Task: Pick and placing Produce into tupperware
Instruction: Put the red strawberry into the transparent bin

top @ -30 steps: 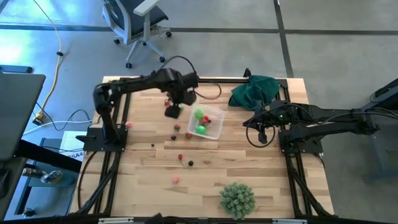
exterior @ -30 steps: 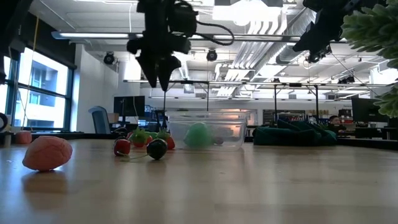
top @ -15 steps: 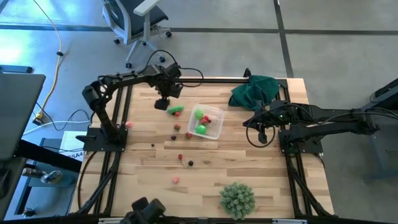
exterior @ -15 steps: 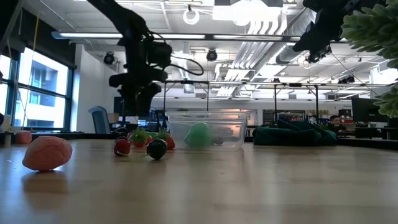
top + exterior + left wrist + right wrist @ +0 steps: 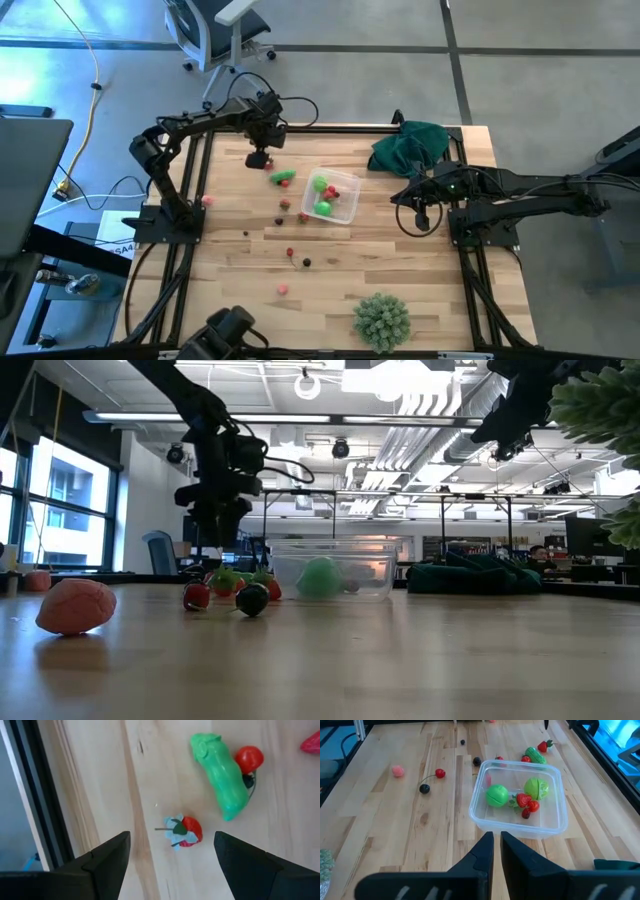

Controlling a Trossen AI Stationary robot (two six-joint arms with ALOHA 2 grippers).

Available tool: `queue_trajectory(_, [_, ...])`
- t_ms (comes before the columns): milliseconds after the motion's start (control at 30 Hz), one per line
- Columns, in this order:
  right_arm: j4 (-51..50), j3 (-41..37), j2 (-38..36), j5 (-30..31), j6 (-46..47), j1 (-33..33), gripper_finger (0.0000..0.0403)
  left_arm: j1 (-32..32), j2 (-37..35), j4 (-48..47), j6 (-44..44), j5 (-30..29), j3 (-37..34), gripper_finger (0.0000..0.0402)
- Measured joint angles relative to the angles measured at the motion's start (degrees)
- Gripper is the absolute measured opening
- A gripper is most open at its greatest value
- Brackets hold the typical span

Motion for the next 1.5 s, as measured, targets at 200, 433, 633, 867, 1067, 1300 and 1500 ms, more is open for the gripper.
queue_trajectory(200, [0.0, 0.0, 0.0, 0.0, 0.0, 0.0, 0.0024, -0.1, 0.1, 3.3, -0.2, 1.7, -3.4, 0.0276])
queue_trajectory(433, [0.0, 0.0, 0.0, 0.0, 0.0, 0.0, 0.0024, -0.1, 0.1, 7.5, -2.2, -0.3, -8.2, 0.0276])
queue_trajectory(633, [0.0, 0.0, 0.0, 0.0, 0.0, 0.0, 0.0024, 0.0, 0.1, 12.3, -3.2, -3.5, -11.3, 0.0276])
queue_trajectory(867, [0.0, 0.0, 0.0, 0.0, 0.0, 0.0, 0.0024, -0.6, 0.1, 12.3, -3.4, -3.7, -11.6, 0.0276])
queue_trajectory(1067, [0.0, 0.0, 0.0, 0.0, 0.0, 0.0, 0.0024, -0.9, 0.1, 12.7, -5.0, -2.6, -11.6, 0.0276])
queue_trajectory(1300, [0.0, 0.0, 0.0, 0.0, 0.0, 0.0, 0.0024, -1.2, 0.1, 14.0, -6.3, -3.3, -13.3, 0.0276])
queue_trajectory(1500, [0.0, 0.0, 0.0, 0.0, 0.0, 0.0, 0.0024, -1.2, 0.1, 16.6, -8.0, -3.5, -15.4, 0.0276])
